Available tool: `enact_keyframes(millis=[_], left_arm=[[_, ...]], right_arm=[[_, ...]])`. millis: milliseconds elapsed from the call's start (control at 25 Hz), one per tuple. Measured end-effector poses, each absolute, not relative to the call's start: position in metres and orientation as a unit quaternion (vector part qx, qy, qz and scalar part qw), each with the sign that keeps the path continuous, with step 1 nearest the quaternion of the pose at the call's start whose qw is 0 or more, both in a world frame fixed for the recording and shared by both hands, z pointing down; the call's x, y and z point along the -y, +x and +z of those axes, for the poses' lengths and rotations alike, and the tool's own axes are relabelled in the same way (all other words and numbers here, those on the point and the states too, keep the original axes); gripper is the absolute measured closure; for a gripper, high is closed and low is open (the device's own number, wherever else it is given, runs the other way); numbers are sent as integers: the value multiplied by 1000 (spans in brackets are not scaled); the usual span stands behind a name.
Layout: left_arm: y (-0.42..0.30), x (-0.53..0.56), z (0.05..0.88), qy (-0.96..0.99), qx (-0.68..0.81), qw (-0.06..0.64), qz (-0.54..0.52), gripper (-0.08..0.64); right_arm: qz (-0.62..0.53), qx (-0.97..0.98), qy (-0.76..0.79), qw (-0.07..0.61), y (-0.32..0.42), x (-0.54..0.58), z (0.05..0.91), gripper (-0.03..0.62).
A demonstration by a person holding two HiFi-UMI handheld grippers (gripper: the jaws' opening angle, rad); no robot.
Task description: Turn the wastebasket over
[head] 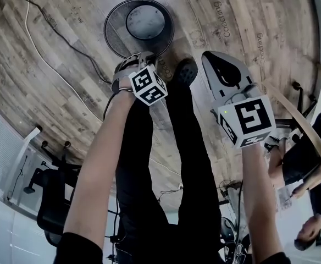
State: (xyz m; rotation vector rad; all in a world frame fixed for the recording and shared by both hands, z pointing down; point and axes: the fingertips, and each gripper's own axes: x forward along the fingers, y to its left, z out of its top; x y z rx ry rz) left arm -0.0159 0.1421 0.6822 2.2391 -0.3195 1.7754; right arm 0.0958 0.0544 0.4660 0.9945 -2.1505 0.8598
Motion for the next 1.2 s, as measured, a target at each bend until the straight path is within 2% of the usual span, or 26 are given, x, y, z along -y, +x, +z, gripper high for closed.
enact_keyframes(millis=[320,760,960,1200], left_arm=[[-15,-143,682,768,92,118,622,518],[-4,-121,652,789,110,139,589,522],[9,-124,635,804,112,184,554,522],[17,-118,619,809,155,301,480,522]], right_arm=[[327,810,380,305,98,-55,466,558],[331,809,383,299,94,-55,458,558],[334,807,390,291,94,-50,451,558],[335,806,395,288,93,-45,446,558]])
